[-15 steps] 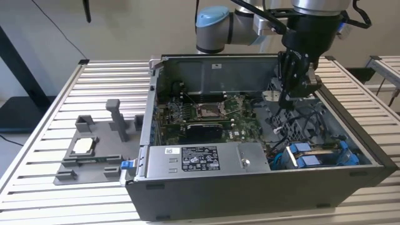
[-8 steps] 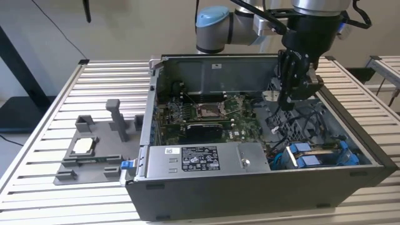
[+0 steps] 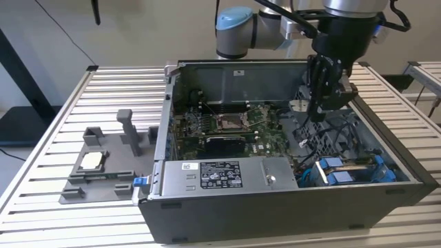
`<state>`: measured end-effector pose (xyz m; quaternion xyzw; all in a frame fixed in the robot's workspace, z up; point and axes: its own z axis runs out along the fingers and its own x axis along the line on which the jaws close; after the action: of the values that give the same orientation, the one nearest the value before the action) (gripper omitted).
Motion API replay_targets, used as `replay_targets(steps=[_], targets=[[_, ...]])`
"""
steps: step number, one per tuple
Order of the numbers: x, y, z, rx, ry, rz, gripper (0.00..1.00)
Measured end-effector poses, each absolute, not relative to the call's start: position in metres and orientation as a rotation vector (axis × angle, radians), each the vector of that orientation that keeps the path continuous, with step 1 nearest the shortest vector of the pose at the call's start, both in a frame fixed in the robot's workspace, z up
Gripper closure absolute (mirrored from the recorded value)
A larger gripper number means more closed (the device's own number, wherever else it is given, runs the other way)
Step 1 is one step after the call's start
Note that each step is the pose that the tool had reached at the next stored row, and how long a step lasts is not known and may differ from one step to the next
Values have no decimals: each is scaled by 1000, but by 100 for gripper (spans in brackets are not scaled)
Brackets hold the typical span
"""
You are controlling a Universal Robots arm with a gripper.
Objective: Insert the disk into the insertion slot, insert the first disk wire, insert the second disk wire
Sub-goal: 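Insert the second disk wire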
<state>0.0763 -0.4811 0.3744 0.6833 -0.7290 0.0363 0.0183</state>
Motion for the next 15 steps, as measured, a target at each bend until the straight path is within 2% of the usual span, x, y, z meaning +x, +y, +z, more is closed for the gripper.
replay_targets(steps=[9,11,13,15], targets=[[78,-481,374,2122,-2264,114,71],[78,-481,374,2123,-2265,115,73],[78,-482,374,2123,-2265,115,84],[78,-483,374,2122,-2265,115,84]])
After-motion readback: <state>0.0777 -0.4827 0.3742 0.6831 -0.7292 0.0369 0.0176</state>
